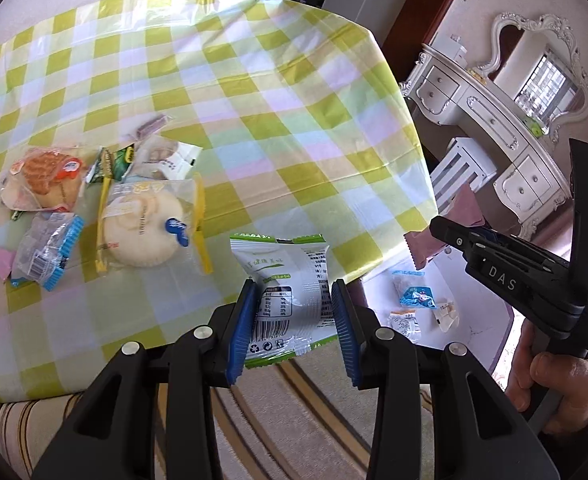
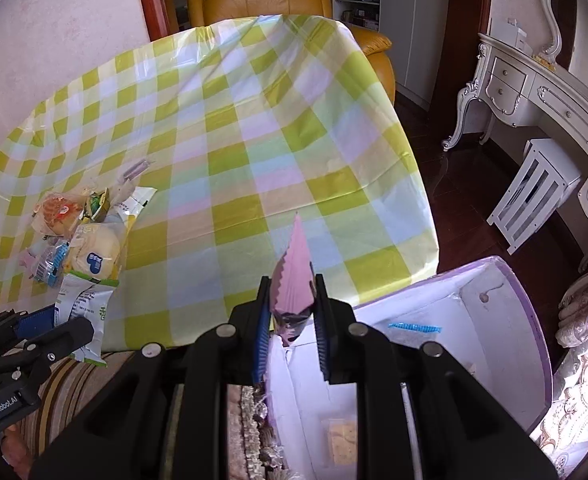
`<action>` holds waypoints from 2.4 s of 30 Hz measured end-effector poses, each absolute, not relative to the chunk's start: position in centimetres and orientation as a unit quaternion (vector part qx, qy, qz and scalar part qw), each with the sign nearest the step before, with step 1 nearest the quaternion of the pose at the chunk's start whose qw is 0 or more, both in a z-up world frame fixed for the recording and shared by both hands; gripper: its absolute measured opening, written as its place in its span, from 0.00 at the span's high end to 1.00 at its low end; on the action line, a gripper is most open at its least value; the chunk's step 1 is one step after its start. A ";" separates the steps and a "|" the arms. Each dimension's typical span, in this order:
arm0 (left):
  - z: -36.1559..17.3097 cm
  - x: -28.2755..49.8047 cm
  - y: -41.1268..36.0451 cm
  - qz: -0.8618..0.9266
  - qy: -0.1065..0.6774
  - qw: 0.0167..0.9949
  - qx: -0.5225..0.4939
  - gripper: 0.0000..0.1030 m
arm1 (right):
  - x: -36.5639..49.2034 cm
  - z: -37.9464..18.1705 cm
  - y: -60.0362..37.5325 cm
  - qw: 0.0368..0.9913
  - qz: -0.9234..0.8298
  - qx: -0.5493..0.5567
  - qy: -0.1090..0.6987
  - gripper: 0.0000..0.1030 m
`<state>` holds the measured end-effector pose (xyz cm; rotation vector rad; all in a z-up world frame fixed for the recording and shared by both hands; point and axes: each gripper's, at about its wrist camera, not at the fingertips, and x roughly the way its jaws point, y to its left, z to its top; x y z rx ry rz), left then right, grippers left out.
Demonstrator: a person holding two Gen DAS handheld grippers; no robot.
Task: Organize snacks
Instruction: 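Carry the pink wrapper and green bag over the white box and open both grippers, then grasp the pink bar wrapper with the left gripper while the right grasps the round bun bag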
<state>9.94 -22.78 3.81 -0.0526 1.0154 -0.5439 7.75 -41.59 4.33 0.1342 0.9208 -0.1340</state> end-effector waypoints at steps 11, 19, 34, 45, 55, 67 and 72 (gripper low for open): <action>0.6 10.7 -33.2 -0.334 0.526 0.782 0.036 0.64 | 6.2 -0.8 -47.8 0.863 -0.119 0.098 0.481 0.81; -1.6 11.5 -37.1 -0.351 0.559 0.750 0.050 0.63 | 6.3 -3.8 -49.4 0.846 -0.124 0.117 0.505 0.79; -0.4 11.9 -35.4 -0.326 0.536 0.779 0.028 0.32 | 6.3 -2.6 -49.7 0.847 -0.144 0.118 0.498 0.30; 2.3 12.4 -29.8 -0.259 0.480 0.838 0.015 0.32 | 7.1 1.1 -45.9 0.879 -0.127 0.092 0.449 0.26; 4.1 12.4 -19.7 -0.150 0.432 0.889 -0.030 0.32 | 8.5 3.7 -38.8 0.904 -0.048 0.053 0.422 0.25; 2.6 12.8 -4.5 -0.012 0.439 0.885 -0.156 0.34 | 10.1 3.9 -29.9 0.897 0.057 -0.040 0.437 0.21; 1.5 13.5 -0.3 0.023 0.448 0.873 -0.191 0.37 | 11.0 4.1 -26.8 0.893 0.100 -0.075 0.431 0.13</action>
